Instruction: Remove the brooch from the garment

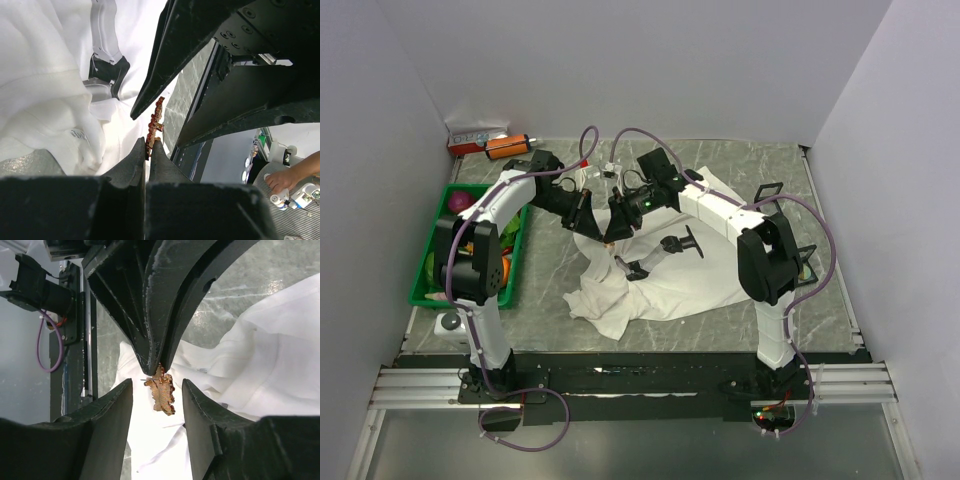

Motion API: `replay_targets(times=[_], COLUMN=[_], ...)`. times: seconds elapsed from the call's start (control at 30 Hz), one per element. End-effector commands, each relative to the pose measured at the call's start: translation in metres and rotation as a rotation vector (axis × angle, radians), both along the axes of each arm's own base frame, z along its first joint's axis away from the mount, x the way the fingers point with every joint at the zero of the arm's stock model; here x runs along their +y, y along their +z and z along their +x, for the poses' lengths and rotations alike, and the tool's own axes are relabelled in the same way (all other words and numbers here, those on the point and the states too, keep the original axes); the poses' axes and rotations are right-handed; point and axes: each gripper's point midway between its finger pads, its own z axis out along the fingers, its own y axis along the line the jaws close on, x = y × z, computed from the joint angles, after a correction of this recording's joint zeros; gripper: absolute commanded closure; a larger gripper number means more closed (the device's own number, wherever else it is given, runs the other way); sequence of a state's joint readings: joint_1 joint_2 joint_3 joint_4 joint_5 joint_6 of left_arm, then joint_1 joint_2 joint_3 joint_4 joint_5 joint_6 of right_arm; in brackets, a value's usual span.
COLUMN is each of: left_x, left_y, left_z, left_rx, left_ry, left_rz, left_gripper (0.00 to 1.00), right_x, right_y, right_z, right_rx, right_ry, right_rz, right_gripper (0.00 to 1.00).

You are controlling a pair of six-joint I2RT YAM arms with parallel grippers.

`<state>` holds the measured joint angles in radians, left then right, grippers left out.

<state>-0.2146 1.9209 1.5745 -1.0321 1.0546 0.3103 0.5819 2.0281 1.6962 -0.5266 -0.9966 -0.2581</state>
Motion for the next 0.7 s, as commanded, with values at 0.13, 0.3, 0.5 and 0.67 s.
replay_targets(times=[0.13,0.3,0.5,0.67], left_x=[-0.004,-0.004,-0.003,-0.001], left_y=[0.028,0.029,0.029,0.026], left_z=[0.004,0.005,0.006,0.010], left_rx=[-0.122,-0.131,-0.145,-0.155], left_ry=[-0.020,-0.017,-0.012,0.001], left_rz=[-0.026,-0.019,-0.004,0.024], left_gripper=[0.99,0.99,0.99,0.99], right_x=[0.007,0.006,0.007,0.014], right_y=[-0.006,-0.018,-0.019,-0.005], right_z=[0.013,0.019,0.022,0.009], right_rx=[0.001,0.019,0.055,0.105], right_ry=[-0.083,-0.142,-0.188,-0.128], right_rz=[-0.041,-0.086,-0.095,-0.023], right_gripper=[0.51,0.52,0.43,0.37])
